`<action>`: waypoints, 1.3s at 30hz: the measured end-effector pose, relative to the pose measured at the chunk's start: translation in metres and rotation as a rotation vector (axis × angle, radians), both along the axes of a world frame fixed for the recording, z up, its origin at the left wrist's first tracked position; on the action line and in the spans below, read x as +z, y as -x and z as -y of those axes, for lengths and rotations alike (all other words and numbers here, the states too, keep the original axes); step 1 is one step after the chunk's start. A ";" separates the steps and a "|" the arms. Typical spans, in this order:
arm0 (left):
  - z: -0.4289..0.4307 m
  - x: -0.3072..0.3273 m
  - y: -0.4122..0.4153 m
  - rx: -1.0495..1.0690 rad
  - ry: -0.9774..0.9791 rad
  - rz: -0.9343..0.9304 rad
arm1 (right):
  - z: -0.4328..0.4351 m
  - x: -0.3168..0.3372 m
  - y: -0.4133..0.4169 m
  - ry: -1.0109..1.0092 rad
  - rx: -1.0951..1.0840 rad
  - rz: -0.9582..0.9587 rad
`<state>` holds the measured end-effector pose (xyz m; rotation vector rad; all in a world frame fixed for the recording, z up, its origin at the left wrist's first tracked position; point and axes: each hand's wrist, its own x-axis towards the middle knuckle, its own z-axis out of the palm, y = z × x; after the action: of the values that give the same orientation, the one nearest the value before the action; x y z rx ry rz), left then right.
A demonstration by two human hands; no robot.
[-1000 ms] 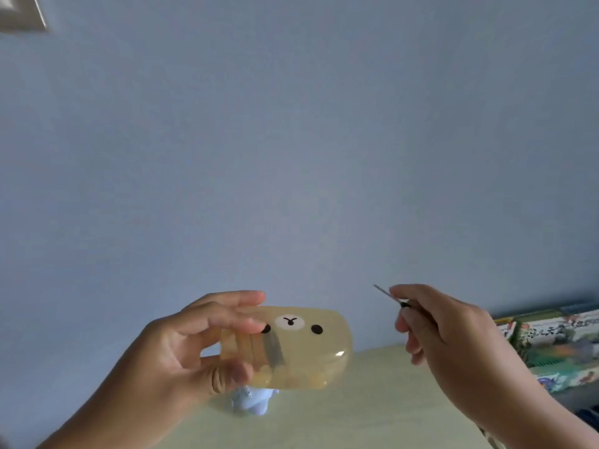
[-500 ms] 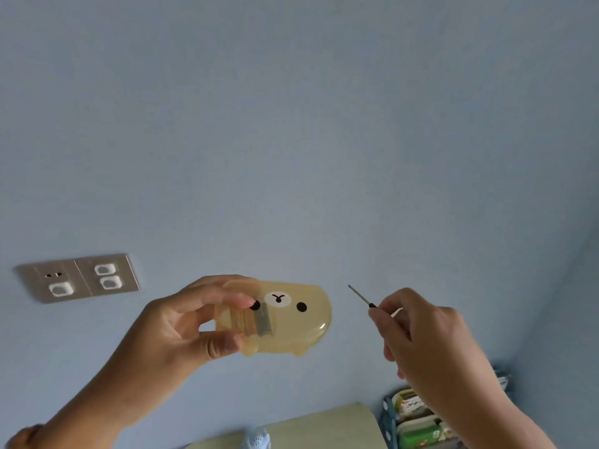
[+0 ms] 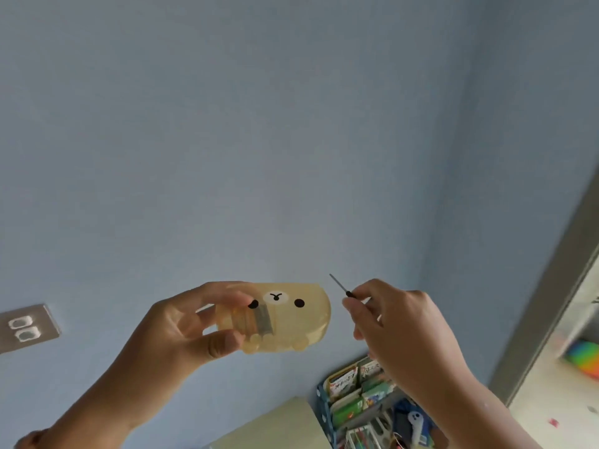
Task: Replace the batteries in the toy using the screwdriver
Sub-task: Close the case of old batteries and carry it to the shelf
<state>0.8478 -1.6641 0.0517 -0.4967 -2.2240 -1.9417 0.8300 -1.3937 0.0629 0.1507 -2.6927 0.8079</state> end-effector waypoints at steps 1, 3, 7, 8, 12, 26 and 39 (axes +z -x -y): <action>-0.009 0.005 0.001 -0.048 0.009 0.004 | -0.013 0.002 -0.007 0.000 -0.046 0.002; -0.032 0.014 0.008 -0.157 -0.021 -0.008 | -0.041 0.006 -0.022 0.001 -0.148 -0.022; -0.098 0.027 0.032 -0.399 -0.071 -0.028 | -0.102 0.021 -0.059 -0.022 -0.393 -0.105; -0.117 0.030 0.039 -0.489 -0.056 -0.025 | -0.120 0.024 -0.071 -0.031 -0.465 -0.125; -0.206 0.041 0.052 -0.796 -0.011 0.014 | -0.185 0.036 -0.133 -0.018 -0.760 -0.210; -0.402 0.038 0.026 -1.142 0.048 0.072 | -0.295 0.013 -0.242 -0.044 -1.132 -0.216; -0.567 0.037 0.030 -1.130 -0.015 0.092 | -0.467 0.012 -0.239 -0.001 -1.150 -0.204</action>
<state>0.8180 -1.0974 0.0892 -2.0218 -2.1320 -2.3819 1.0695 -0.9268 0.0747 -1.1257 -2.0439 0.3641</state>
